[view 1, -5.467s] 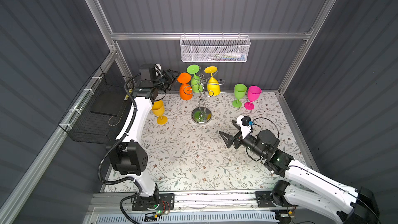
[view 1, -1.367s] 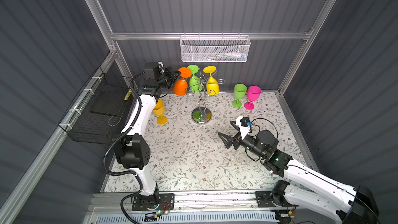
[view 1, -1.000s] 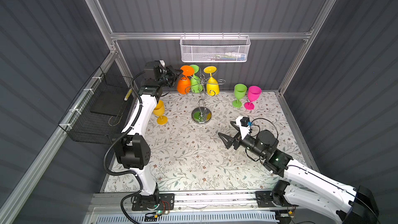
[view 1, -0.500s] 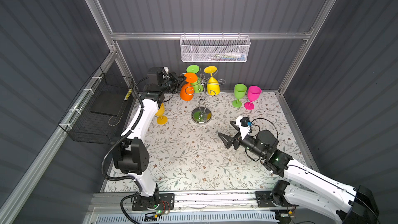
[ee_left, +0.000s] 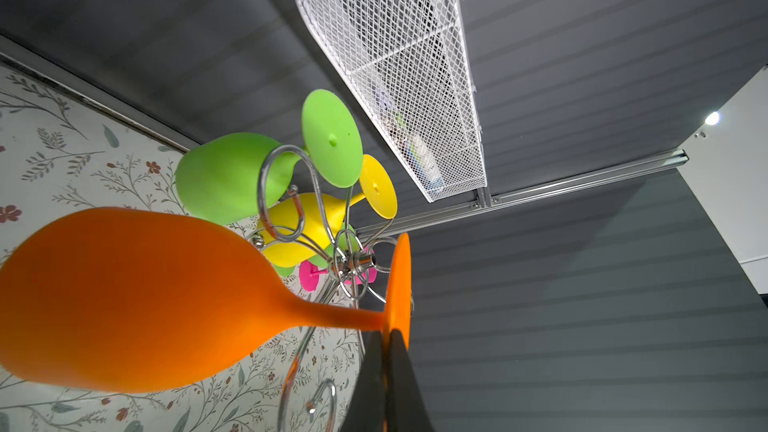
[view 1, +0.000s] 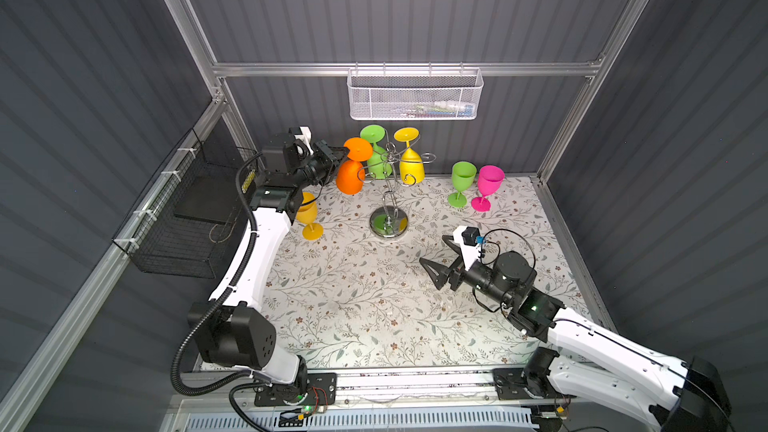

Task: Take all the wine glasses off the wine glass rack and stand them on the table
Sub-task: 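Lift the orange glass off its hook with the left gripper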

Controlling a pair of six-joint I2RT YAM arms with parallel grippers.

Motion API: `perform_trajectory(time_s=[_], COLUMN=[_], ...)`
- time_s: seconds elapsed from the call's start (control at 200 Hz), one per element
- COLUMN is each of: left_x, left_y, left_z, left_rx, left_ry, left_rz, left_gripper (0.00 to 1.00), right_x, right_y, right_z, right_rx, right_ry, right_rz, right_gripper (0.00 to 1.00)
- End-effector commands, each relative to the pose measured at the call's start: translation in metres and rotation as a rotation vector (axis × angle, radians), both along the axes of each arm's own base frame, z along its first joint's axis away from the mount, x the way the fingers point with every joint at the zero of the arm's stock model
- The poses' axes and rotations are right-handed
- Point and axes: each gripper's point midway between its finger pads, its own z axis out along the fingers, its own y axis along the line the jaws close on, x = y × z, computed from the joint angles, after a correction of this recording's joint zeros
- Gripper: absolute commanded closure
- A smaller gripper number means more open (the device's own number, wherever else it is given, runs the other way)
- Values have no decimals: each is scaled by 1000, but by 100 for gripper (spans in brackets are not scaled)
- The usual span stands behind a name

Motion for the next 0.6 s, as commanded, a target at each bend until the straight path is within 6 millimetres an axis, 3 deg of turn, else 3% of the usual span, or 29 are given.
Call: perform_trajectory(time_s=[0.0,0.175,0.5,0.52,0.595], left_x=[-12,-26,-66,-68,-82], left_y=[16,32,33,33,33], left_z=[0,-1,5,-10,-13], left_rx=[48,72,77,82,98], left_ry=[-10,-4,-22,12,4], left_rz=[37,76,53,51,44], left_gripper=[100,100,100,100,100], right_x=[-3,-6,-14,-14,-15], right_y=[3,4,3,2,0], right_z=[10,12,17,18,19], right_rx=[19,15,42,47,52], right_ry=[-5,-1,40,45,83], right_rz=[18,24,27,24,14], right_gripper=[1,1,1,1,1])
